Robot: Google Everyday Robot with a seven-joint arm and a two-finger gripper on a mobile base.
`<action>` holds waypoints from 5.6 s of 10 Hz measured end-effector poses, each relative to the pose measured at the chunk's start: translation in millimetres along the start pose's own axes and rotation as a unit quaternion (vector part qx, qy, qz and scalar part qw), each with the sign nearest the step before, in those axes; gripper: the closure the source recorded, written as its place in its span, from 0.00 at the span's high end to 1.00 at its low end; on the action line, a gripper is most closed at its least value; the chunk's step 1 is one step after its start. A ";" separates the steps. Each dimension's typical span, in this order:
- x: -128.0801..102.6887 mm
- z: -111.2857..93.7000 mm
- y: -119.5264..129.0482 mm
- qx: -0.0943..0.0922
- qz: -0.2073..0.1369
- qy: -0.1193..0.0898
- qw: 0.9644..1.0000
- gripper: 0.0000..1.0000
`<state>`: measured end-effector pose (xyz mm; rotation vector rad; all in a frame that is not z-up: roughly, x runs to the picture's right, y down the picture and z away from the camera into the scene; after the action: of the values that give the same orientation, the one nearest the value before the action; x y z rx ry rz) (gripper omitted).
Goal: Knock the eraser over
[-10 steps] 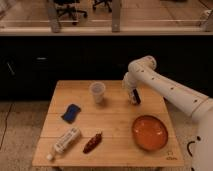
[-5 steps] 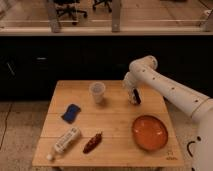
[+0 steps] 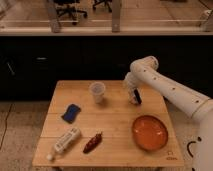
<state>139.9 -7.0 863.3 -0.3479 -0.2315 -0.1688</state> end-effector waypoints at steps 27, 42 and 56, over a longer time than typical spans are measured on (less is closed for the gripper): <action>17.9 -4.8 10.7 -0.002 -0.004 -0.010 1.000 0.00; 35.5 -6.0 9.8 0.003 0.007 -0.005 1.000 0.00; 44.5 -6.2 10.5 0.010 0.016 0.002 1.000 0.00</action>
<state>186.0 -4.9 865.6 -0.3309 -0.2244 -0.1363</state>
